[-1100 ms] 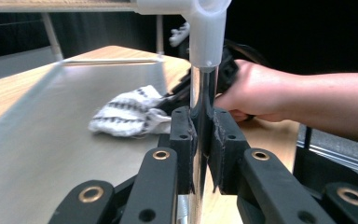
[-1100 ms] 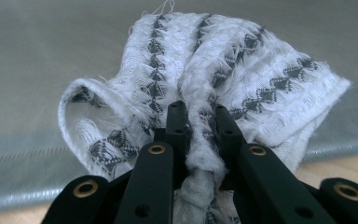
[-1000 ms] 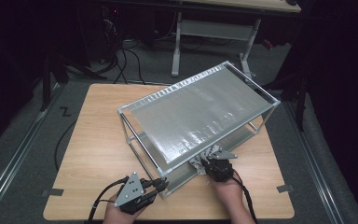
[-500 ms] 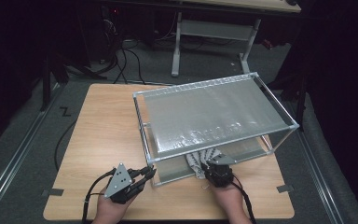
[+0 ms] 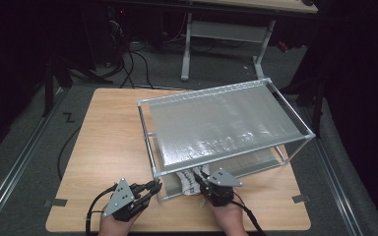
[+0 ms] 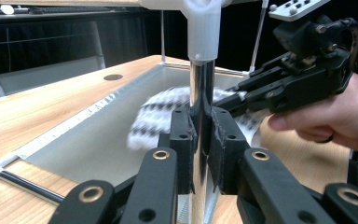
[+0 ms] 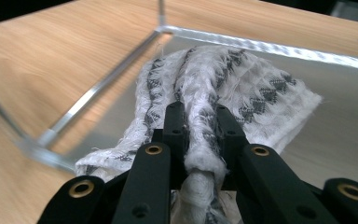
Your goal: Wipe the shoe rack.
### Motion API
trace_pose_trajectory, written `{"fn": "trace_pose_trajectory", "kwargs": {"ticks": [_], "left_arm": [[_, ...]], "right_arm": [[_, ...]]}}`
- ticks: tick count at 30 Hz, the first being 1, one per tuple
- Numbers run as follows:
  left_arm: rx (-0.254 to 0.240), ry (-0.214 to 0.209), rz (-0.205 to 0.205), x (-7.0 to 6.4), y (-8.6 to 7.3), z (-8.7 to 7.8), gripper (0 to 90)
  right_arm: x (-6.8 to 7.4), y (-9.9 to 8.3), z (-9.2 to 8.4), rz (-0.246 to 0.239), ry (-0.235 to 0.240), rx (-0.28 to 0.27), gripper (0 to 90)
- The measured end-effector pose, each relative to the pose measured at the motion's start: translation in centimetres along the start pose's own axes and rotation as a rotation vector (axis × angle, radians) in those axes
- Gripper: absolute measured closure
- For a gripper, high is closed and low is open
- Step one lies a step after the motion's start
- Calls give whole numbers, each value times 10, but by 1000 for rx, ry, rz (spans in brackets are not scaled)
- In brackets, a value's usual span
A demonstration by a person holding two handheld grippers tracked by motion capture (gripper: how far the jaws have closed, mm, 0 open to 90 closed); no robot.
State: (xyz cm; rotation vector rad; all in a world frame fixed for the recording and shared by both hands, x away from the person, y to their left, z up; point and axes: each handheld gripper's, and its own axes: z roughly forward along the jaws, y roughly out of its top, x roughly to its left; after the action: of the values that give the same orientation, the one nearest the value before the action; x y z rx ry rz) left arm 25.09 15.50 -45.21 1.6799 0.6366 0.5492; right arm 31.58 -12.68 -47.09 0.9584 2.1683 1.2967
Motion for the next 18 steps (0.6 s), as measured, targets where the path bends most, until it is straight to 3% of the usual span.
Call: {"fn": "trace_pose_trajectory", "kwargs": {"ticks": [4, 7, 10, 11, 14, 18], "left_arm": [[-3, -1, -1, -1, 0, 0, 805], [-7, -1, -3, -1, -1, -1, 805], [-9, -2, -4, 0, -1, -1, 805], [-11, -2, -5, -1, -2, -1, 805], [-13, -2, -5, 0, -2, -1, 804], [-14, -1, -6, -1, -2, -1, 804]], "right_arm": [[21, 0, 20, -17, 44, 42, 771], [33, -3, 33, -39, 51, 82, 735], [32, -5, 40, 0, 42, 112, 649], [32, -5, 39, 38, 38, 134, 608], [30, -2, 36, 28, 62, 87, 495], [32, -1, 31, 33, 76, 62, 489]]}}
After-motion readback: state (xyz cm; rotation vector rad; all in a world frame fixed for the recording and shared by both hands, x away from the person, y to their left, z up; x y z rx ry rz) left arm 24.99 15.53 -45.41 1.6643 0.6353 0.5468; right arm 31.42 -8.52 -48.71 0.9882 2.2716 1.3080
